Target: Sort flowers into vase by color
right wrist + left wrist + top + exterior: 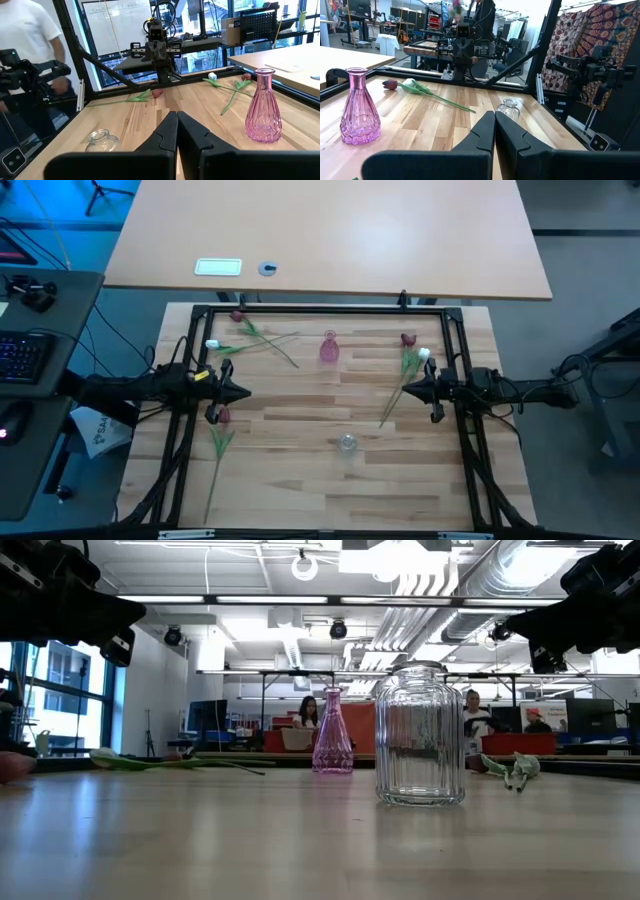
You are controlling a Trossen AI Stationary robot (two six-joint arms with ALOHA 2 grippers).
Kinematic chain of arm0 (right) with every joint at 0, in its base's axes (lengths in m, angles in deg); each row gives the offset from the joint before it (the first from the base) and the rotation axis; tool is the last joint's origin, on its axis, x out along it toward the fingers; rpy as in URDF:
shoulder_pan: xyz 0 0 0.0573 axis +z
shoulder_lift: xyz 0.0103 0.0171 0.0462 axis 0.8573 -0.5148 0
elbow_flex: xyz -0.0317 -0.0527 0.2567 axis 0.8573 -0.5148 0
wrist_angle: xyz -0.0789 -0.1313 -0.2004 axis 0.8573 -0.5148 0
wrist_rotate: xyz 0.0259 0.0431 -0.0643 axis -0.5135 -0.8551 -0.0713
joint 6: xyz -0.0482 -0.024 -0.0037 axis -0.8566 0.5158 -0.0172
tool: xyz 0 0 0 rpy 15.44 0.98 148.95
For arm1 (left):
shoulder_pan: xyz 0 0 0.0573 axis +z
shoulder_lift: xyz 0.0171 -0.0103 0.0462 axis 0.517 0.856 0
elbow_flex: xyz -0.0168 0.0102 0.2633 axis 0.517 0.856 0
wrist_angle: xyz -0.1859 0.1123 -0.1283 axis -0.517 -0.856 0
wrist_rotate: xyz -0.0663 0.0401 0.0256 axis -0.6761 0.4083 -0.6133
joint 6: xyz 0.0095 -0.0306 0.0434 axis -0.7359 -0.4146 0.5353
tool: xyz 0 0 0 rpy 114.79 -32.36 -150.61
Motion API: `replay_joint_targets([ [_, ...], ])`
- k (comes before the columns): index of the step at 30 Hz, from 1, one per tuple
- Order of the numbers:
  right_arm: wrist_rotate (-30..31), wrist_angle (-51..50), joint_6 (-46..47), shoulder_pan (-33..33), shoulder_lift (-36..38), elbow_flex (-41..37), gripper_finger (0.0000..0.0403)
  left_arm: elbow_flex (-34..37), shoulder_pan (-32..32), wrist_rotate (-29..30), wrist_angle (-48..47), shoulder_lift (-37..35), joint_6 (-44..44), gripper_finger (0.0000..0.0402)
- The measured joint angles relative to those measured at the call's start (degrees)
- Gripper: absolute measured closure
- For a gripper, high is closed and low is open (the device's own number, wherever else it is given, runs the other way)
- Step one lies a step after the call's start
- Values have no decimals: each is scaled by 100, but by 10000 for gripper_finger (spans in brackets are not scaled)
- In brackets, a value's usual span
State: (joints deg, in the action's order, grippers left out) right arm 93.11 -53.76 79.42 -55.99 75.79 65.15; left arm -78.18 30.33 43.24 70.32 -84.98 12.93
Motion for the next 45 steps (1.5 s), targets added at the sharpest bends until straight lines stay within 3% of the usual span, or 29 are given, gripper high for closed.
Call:
replay_joint_targets([
  [33, 0, 0, 2, 2, 0, 2, 402, 0, 0, 4, 16, -2, 53, 401],
  [37, -2, 0, 2, 2, 0, 0, 402, 0, 0, 59, 536, 2, -331, 401],
  [39, -2, 2, 2, 2, 0, 2, 402, 0, 0, 425, 1394, 13, -1028, 401],
  [42, -1, 0, 2, 0, -1, 1, 402, -2, 2, 1872, 2969, 191, -2317, 402],
  [45, -2, 0, 1, 1, 0, 1, 402, -82, 4, 2741, 3807, 490, -2401, 402],
])
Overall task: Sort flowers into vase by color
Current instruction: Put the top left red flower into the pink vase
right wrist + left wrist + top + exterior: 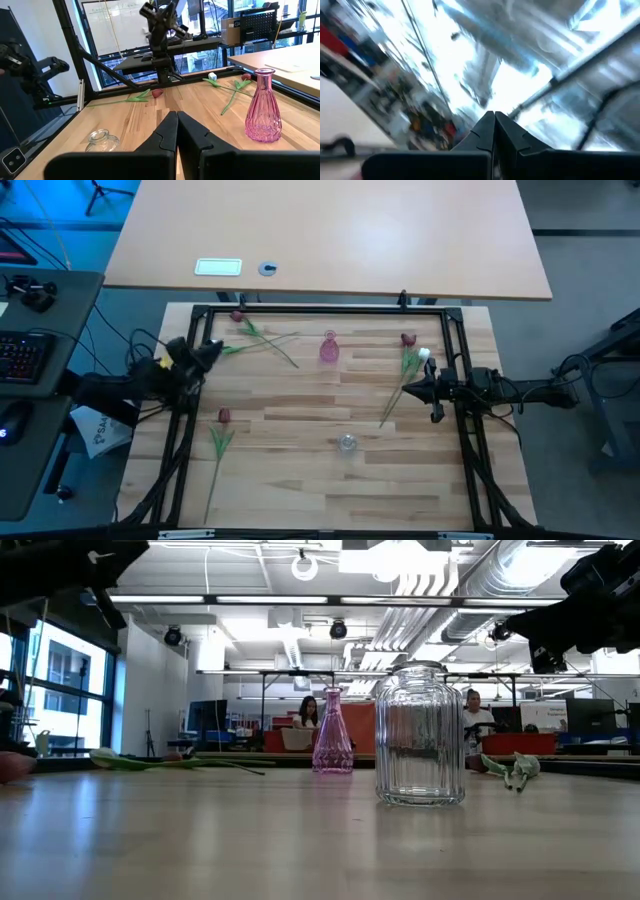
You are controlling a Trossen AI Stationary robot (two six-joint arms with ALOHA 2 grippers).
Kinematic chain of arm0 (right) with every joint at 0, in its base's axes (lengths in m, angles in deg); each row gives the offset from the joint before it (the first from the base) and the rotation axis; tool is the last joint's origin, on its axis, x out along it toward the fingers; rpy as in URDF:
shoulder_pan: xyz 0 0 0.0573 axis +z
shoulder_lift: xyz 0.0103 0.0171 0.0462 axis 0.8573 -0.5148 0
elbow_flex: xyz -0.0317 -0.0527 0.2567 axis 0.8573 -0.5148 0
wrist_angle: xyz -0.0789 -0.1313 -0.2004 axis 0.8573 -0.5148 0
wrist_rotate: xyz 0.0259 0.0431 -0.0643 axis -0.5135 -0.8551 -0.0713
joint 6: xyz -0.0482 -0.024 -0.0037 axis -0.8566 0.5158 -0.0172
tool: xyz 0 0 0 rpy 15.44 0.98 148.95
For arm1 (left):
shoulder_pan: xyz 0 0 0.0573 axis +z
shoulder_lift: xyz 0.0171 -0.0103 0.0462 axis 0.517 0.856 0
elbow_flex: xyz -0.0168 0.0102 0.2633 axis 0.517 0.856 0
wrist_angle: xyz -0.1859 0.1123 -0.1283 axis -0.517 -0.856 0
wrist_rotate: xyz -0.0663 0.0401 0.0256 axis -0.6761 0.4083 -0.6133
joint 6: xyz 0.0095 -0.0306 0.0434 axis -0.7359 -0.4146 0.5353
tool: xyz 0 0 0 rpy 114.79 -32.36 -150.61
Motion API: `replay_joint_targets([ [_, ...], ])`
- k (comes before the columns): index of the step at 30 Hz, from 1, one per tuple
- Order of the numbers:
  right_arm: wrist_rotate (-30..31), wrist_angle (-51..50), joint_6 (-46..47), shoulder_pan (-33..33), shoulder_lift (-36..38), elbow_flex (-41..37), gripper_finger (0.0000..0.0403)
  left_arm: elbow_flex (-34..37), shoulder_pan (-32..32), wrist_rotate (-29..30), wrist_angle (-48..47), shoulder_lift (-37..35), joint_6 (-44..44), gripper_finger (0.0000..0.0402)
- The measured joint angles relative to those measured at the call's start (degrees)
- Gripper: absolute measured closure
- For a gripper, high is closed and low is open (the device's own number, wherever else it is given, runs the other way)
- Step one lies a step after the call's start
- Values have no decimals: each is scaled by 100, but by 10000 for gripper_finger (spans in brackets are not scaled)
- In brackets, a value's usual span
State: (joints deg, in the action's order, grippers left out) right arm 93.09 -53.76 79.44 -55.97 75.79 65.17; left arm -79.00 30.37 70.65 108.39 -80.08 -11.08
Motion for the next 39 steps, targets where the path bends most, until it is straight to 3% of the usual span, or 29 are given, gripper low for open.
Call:
replay_joint_targets([
  [3, 1, 1, 0, 1, 0, 0, 402, -349, -2, 62, -478, 716, -249, 401],
  [6, 2, 0, 0, 1, -2, -1, 402, -856, 2, 151, -688, 1904, -565, 402],
  [10, 0, 1, 1, -1, -2, -2, 402, -1725, 400, 1449, -697, 3573, 200, 401],
  [12, 2, 2, 1, -1, 0, -2, 402, -2146, 883, 2323, -823, 4181, 823, 401],
  [14, 2, 2, 1, -1, -2, -1, 402, -2607, 1628, 2577, -1150, 4686, 970, 402],
  [16, 0, 0, 1, 0, -2, -2, 402, -3076, 2518, 1565, -1925, 5054, 634, 402],
  [20, 1, 0, -1, -1, -2, -1, 402, -4088, 4161, -1309, -3369, 6047, 578, 402],
  [23, 1, 0, 0, 0, -2, 0, 402, -4749, 4899, -2271, -4642, 6841, 487, 399],
  [28, 2, 0, 1, 1, -1, 0, 402, -5456, 5406, -2436, -5935, 7797, 213, 381],
  [31, -10, 1, -2, 0, -2, 1, 402, -5580, 5377, -2437, -6087, 8133, -47, 363],
  [35, -780, -16, -120, 0, -15, -1, 402, -5562, 5234, -2266, -6371, 8536, -598, 330],
  [39, -1084, 20, -501, 1, -37, 1, 402, -5575, 5103, -2228, -6982, 8693, -1317, 293],
])
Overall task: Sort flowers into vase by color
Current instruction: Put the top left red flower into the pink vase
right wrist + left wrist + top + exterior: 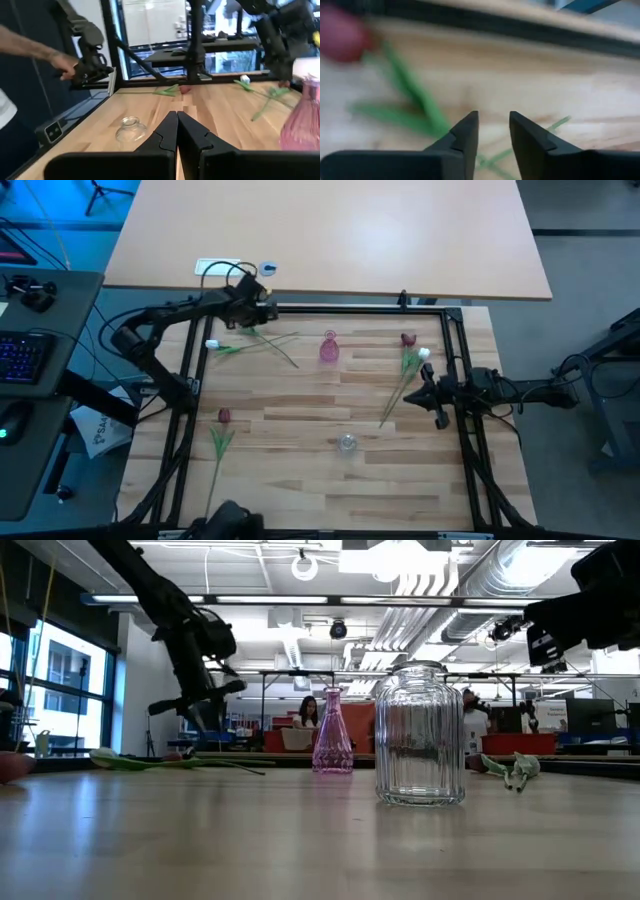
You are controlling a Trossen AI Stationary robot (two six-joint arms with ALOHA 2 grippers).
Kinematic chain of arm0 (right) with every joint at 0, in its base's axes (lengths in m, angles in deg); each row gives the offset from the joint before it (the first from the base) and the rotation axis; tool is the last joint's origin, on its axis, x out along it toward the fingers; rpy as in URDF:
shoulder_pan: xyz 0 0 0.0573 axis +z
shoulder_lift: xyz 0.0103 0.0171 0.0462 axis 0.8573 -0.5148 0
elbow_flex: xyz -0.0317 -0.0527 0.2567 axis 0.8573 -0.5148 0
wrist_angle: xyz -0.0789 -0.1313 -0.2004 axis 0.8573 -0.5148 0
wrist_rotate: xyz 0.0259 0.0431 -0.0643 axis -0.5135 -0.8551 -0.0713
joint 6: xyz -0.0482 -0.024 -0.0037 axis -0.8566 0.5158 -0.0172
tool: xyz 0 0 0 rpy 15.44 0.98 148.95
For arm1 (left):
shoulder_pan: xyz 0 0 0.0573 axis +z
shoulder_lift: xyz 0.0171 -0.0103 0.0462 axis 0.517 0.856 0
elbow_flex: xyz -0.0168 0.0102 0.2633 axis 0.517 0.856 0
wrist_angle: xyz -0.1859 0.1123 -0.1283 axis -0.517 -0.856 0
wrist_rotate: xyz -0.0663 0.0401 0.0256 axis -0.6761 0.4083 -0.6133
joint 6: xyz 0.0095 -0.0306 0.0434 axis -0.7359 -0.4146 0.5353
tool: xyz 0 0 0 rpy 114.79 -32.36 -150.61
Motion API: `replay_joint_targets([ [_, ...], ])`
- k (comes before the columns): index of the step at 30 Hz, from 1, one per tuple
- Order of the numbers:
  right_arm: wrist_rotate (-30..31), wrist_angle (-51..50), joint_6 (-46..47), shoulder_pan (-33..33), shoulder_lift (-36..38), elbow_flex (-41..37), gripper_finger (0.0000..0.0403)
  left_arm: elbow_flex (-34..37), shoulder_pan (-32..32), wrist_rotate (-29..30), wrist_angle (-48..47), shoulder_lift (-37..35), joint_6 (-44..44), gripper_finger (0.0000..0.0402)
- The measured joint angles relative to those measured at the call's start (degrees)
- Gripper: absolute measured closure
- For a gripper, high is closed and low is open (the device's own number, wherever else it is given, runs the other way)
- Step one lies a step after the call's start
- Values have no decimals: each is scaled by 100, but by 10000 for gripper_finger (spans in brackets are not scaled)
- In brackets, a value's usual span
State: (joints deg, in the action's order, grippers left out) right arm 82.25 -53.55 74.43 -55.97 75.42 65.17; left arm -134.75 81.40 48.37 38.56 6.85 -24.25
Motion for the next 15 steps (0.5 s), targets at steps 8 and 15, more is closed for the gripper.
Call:
replay_joint_targets([
  [8, -232, 32, -853, 0, 4, 2, 402, 2, -43, -19, -863, -254, -678, 254],
  [15, -193, 30, -899, -2, 4, 2, 402, 9, -43, 112, -646, -233, -1439, 252],
])
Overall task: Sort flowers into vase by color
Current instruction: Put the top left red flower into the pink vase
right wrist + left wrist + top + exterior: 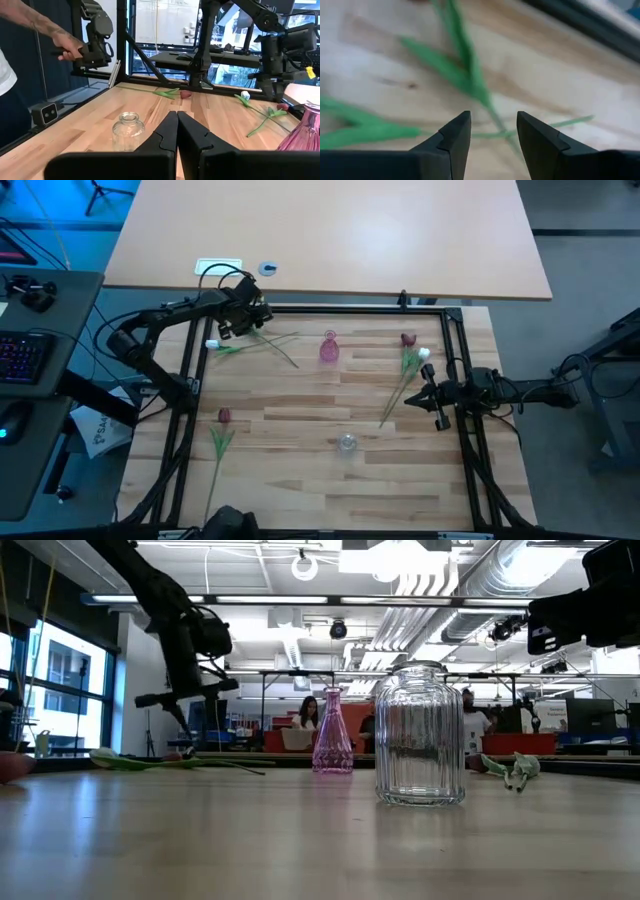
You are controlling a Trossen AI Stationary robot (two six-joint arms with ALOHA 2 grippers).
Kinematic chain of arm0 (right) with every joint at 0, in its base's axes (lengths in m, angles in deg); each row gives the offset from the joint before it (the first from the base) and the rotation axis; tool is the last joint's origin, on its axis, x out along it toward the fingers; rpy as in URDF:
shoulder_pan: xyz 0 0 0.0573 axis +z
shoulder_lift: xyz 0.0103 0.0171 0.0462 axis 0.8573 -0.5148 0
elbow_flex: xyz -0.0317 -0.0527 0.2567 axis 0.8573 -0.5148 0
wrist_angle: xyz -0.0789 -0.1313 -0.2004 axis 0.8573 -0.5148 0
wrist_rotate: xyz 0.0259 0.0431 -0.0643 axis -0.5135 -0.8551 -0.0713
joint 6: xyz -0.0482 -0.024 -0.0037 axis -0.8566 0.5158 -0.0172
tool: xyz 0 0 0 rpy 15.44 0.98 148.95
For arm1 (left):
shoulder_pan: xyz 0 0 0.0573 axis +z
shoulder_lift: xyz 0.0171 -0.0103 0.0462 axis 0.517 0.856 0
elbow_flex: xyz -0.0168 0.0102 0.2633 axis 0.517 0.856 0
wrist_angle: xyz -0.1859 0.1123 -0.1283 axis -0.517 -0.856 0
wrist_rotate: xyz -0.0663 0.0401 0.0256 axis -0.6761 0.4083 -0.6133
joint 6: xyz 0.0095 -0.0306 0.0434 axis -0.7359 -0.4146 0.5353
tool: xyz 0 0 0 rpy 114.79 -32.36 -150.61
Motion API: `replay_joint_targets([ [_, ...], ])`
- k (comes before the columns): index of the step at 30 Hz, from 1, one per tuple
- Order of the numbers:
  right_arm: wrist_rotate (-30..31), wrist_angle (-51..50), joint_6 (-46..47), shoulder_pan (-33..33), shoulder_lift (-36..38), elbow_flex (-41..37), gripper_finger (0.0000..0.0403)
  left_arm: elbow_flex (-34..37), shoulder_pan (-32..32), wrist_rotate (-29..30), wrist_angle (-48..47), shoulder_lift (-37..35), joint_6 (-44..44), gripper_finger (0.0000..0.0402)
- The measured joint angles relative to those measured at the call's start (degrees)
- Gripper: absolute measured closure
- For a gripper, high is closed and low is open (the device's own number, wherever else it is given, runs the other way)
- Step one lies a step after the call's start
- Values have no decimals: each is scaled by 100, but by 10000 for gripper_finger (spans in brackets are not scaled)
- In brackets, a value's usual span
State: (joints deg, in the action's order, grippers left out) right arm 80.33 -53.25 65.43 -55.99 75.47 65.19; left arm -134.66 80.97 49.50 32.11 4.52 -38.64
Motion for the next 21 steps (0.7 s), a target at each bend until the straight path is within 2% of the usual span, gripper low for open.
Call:
replay_joint_targets([
  [4, 6, -2, 2, 0, 0, 0, 402, -2, 2, 4, 385, 309, -78, 252],
  [12, 9, -2, 2, 0, 0, 0, 402, 0, -1, -276, 316, 684, -227, 258],
  [18, 9, -4, 0, 0, 0, 2, 402, 14, -8, 233, 216, 698, -410, 267],
  [21, -44, -2, -33, 0, 0, 2, 402, 22, 136, 305, 245, 698, -493, 272],
])
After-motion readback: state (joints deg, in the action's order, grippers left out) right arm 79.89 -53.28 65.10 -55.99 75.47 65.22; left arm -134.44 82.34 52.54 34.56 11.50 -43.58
